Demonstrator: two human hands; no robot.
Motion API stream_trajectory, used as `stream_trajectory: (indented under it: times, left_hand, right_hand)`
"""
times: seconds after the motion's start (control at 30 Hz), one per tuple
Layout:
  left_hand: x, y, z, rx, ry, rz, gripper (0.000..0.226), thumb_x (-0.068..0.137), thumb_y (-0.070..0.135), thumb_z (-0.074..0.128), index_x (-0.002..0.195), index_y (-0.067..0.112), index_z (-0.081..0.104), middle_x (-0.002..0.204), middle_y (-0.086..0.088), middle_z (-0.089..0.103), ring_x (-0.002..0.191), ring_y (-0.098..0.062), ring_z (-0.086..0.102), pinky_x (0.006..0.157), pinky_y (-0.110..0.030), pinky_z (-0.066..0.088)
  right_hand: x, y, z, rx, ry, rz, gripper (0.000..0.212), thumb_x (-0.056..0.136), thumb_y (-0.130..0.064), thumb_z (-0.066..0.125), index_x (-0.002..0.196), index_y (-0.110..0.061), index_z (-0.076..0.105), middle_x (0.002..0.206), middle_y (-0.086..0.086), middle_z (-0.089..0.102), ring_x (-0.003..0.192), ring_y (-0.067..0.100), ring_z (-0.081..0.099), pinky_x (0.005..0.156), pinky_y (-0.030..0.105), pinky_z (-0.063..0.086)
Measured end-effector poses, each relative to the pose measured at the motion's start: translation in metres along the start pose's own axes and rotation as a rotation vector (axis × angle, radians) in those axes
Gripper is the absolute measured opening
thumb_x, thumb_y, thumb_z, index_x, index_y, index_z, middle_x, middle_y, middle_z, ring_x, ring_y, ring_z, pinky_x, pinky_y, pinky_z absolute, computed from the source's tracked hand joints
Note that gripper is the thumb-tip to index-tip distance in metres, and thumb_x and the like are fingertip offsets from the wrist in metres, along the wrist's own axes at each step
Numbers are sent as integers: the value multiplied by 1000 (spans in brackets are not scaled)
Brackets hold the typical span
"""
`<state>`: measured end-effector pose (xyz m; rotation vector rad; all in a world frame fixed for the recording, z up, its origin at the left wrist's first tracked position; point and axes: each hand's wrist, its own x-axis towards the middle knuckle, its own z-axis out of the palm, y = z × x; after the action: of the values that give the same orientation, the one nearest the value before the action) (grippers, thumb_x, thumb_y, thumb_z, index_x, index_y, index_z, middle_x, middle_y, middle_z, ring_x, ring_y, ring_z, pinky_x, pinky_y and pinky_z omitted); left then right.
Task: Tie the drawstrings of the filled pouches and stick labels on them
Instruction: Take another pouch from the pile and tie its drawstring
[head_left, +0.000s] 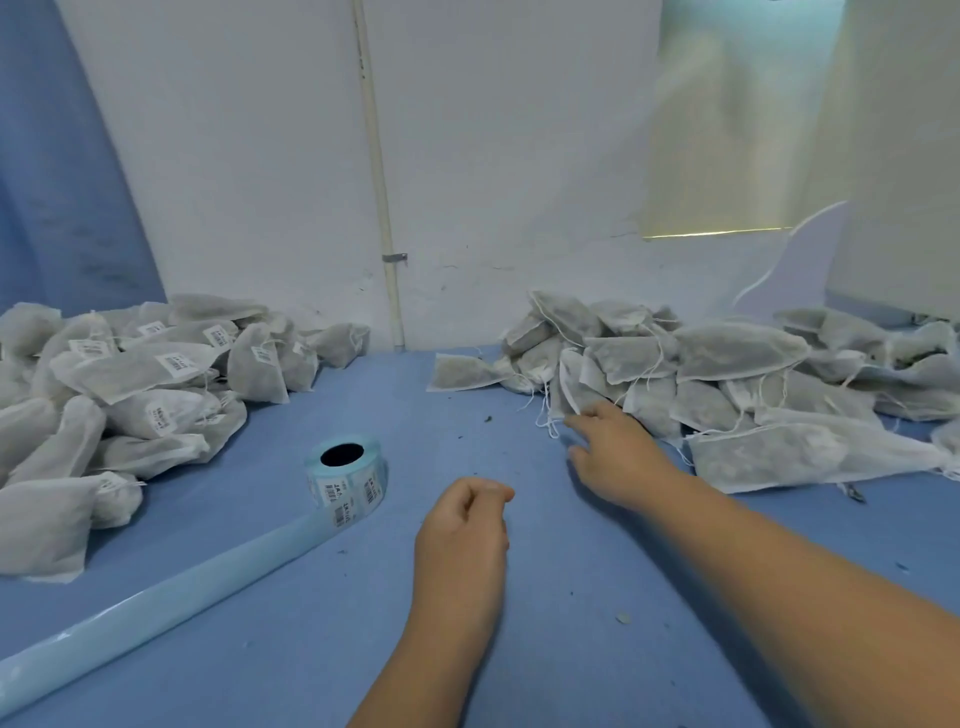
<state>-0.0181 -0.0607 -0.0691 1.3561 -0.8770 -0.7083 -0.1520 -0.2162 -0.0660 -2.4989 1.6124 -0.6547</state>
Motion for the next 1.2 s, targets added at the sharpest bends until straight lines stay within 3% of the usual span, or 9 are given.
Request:
stream_trajectory:
  times: [0.13, 0.23, 0.53, 0.7, 0.8, 0.87, 0.97, 1.1, 1.2]
  left_hand:
    - [2, -1, -1, -1, -11, -5, 19, 89, 17, 54, 76, 16, 67, 48, 12, 46, 40, -4, 36, 39, -12, 29]
    - [3, -2, -2, -32, -14, -32, 19, 89, 17, 54, 76, 18, 67, 50, 10, 46, 40, -6, 35, 39, -13, 29]
    - [5, -6, -1, -32, -39, -17, 19, 91, 17, 54, 76, 19, 66, 48, 13, 46, 40, -1, 38, 40, -10, 30]
    - [7, -10, 0, -16, 6, 26, 13, 91, 20, 58, 79, 21, 64, 59, 13, 58, 46, 0, 46, 48, -10, 38]
    - [8, -7, 0, -147, 20, -52, 6, 93, 18, 60, 96, 19, 64, 71, 3, 64, 49, -10, 54, 54, -25, 47]
    - [9, -4, -3, -283, 16, -99, 12, 94, 21, 61, 104, 14, 63, 80, 2, 67, 59, -11, 63, 64, -30, 52]
    - [3, 1, -7, -342, -42, -113, 28, 93, 36, 60, 106, 11, 64, 100, -4, 70, 93, -17, 70, 80, -29, 56]
    - [-12, 13, -8, -305, -143, -144, 60, 80, 52, 61, 117, 4, 61, 109, -19, 71, 103, -30, 69, 97, -48, 52]
    - [-16, 14, -12, -237, -126, -151, 42, 88, 37, 67, 121, 13, 60, 114, -15, 70, 105, -32, 68, 98, -51, 51]
  right_hand:
    - [21, 4, -4, -270, -99, 108, 42, 94, -42, 45, 134, -29, 48, 148, -1, 31, 126, 31, 42, 101, 44, 37]
    - [29, 5, -7, -384, -113, 178, 42, 95, -47, 43, 134, -33, 46, 149, 5, 24, 127, 32, 42, 101, 46, 36]
    - [30, -1, 0, -331, -118, 238, 46, 96, -44, 40, 133, -20, 52, 137, 11, 42, 123, 34, 44, 103, 44, 38]
    - [-12, -15, -4, -115, -10, 114, 40, 93, -45, 45, 129, -31, 52, 124, 5, 47, 116, 30, 49, 95, 40, 43]
    - [-52, -34, -12, -50, 9, 9, 39, 92, -46, 47, 129, -36, 51, 119, -1, 48, 112, 25, 50, 92, 38, 43]
    - [-82, -48, -19, -31, 3, -42, 40, 91, -48, 48, 130, -39, 48, 117, -3, 47, 108, 23, 50, 90, 35, 43]
    - [-124, -69, -27, -30, -33, -131, 44, 89, -50, 45, 132, -41, 40, 118, -5, 42, 109, 22, 48, 90, 34, 41]
    - [-154, -88, -31, 1, -43, -268, 42, 89, -48, 43, 131, -42, 39, 122, -7, 37, 114, 19, 41, 92, 34, 35]
    - [-163, -88, -29, 149, -53, -341, 38, 89, -44, 49, 127, -44, 46, 120, -9, 37, 110, 14, 44, 92, 30, 36]
